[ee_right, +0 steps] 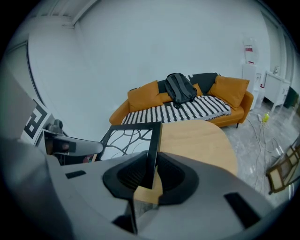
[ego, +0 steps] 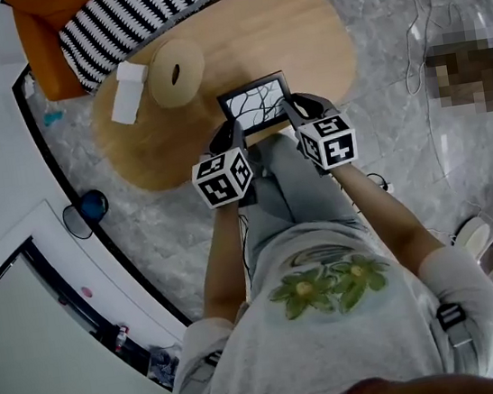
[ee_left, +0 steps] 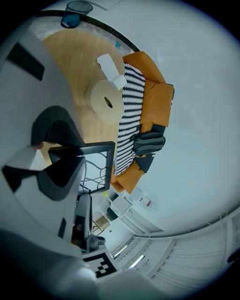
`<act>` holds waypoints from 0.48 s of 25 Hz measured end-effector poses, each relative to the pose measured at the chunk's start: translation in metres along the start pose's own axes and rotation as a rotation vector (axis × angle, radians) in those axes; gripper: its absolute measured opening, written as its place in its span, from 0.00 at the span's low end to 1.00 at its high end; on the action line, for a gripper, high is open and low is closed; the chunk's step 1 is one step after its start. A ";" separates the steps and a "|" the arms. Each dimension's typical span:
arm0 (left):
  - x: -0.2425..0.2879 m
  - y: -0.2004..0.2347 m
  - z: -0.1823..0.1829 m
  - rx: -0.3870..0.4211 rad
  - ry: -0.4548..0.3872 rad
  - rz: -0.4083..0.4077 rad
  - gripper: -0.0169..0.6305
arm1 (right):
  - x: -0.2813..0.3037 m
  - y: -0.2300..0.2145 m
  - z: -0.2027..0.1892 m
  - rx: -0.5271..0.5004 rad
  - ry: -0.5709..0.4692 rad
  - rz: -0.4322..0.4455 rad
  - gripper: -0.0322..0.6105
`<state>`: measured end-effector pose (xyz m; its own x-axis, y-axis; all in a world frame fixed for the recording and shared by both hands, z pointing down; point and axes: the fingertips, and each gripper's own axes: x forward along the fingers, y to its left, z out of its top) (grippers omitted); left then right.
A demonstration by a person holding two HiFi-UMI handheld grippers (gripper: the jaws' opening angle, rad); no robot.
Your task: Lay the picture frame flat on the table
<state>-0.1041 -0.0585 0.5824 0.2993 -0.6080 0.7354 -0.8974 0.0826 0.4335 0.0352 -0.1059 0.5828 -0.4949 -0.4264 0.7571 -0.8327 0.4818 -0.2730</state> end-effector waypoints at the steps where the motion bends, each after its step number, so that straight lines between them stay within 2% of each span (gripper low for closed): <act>1: 0.001 0.002 -0.002 0.000 0.000 0.000 0.15 | 0.002 0.000 -0.002 0.000 0.000 0.001 0.17; 12: 0.028 0.023 -0.030 0.009 0.007 -0.003 0.15 | 0.034 -0.007 -0.034 0.005 0.001 -0.002 0.17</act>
<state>-0.1060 -0.0497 0.6286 0.3041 -0.6024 0.7380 -0.8995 0.0737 0.4307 0.0329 -0.0979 0.6305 -0.4933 -0.4267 0.7580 -0.8348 0.4771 -0.2747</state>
